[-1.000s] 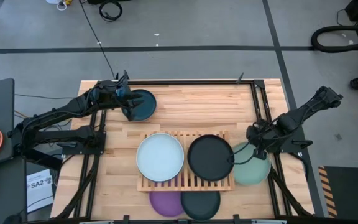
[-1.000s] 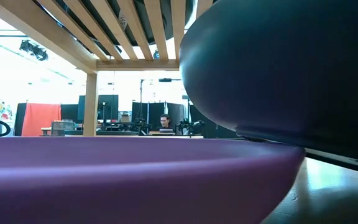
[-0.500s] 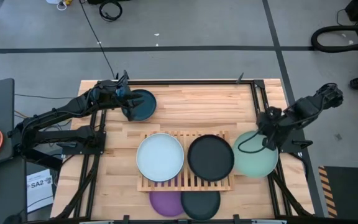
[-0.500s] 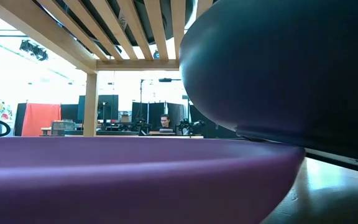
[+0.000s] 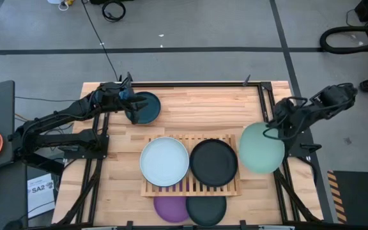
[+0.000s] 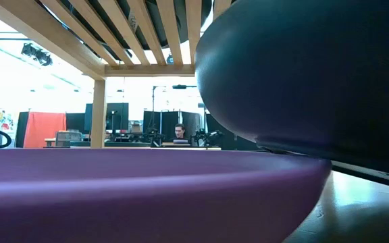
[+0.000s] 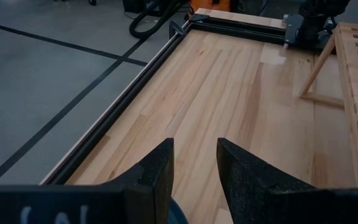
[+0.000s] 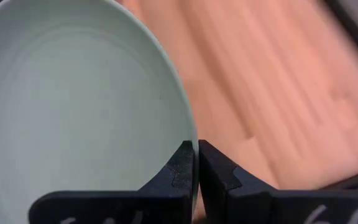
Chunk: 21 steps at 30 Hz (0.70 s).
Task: Place and stack plates onto a shelf
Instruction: Stack the light green plate on top of the gray plate on the shelf
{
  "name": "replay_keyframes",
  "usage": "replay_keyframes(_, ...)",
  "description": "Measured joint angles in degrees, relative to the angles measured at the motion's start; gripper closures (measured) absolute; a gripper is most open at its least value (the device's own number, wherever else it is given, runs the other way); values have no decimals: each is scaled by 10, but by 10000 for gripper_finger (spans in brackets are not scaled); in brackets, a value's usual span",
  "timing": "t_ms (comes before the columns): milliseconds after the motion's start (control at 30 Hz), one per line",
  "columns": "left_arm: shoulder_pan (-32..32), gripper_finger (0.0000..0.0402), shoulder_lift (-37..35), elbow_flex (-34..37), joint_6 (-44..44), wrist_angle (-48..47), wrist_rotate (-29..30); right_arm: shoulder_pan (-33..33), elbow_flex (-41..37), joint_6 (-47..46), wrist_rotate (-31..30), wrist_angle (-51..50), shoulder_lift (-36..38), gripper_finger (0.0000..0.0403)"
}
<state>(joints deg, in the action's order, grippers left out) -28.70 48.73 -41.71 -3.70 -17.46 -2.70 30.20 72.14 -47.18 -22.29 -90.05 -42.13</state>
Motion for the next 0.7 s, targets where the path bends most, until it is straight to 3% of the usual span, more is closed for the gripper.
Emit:
replay_keyframes(433,0,274,0,0,0,0,0,0,8,57,-103,185,-24,384)
replay_keyframes(700,0,274,0,0,0,0,0,0,8,118,-112,313,-67,384)
